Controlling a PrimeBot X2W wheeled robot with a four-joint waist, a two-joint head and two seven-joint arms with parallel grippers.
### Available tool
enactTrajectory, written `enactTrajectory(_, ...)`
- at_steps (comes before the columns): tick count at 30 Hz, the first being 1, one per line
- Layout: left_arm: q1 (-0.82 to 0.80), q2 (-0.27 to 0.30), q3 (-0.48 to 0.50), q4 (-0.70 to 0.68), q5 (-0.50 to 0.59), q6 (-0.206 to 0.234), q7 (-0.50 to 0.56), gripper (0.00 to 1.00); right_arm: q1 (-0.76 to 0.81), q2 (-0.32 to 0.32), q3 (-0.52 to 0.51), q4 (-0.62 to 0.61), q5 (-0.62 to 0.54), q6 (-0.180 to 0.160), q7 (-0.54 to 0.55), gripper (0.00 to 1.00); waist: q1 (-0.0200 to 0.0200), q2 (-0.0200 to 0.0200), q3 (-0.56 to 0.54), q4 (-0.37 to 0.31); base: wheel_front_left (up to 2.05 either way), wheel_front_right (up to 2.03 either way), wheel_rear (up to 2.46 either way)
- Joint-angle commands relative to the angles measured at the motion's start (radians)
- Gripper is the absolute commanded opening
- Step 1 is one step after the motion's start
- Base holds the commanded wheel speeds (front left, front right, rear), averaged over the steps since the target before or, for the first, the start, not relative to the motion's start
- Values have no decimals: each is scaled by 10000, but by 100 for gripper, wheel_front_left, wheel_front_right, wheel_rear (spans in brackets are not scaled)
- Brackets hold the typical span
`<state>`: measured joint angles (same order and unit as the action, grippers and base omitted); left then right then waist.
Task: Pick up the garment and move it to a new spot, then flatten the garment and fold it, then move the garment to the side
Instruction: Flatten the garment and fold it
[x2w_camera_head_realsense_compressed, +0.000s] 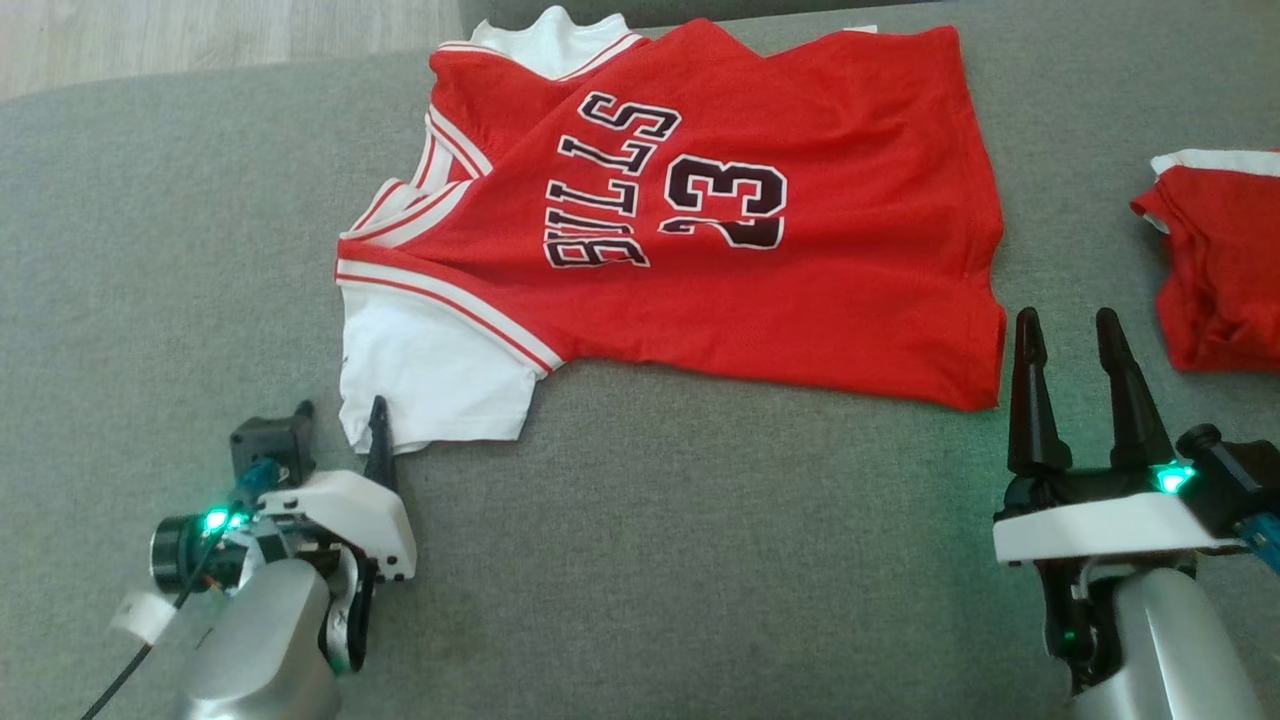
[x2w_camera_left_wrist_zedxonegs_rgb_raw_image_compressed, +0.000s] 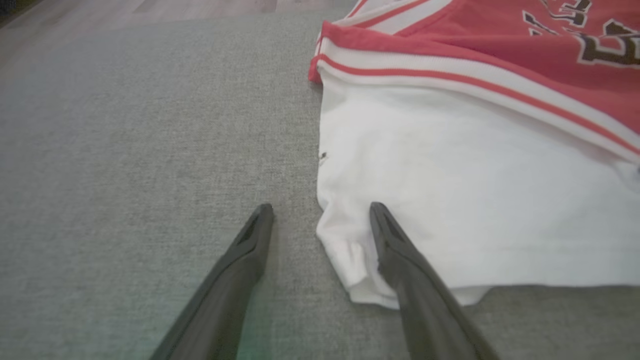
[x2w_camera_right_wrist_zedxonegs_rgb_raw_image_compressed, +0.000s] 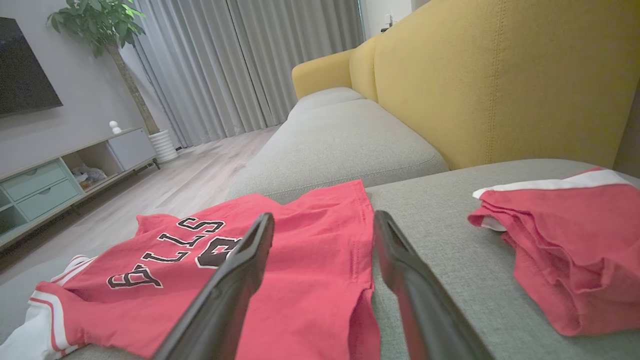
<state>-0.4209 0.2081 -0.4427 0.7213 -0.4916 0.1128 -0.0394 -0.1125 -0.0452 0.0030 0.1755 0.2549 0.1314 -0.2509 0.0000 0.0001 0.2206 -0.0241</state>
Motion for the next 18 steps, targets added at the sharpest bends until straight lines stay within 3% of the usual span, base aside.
enactTrajectory(1,117,51,60,-11,55,-135,248,85,-269,-51,257,-261,-12,-7,-108,100,0,-1,-17,-5,0,0,0)
enactTrajectory(2,132,52,27,-4,37,-181,311,71,-271,-51,264,-252,-6,-7,-108,100,0,-1,-32,-13,0,0,0)
enactTrajectory(3,155,46,-13,-2,18,-238,369,4,-273,-51,274,-240,-1,-7,-108,100,0,-1,-49,-22,0,0,0)
enactTrajectory(4,182,31,-24,-8,-28,-284,415,0,-274,-51,284,-226,5,-7,-108,100,0,-1,-76,-31,0,0,0)
enactTrajectory(9,266,92,119,-189,-149,-210,115,0,-192,-51,295,1,-5,-7,-108,100,0,-1,-310,-72,0,0,0)
enactTrajectory(16,271,93,492,-1206,-227,-71,-1329,0,-44,-51,159,1081,-337,-7,97,100,0,-1,-738,-41,0,0,0)
enactTrajectory(18,263,89,630,-1880,-191,-13,-1787,0,-106,-51,4,1554,-911,-7,299,100,0,-1,-791,8,0,0,0)
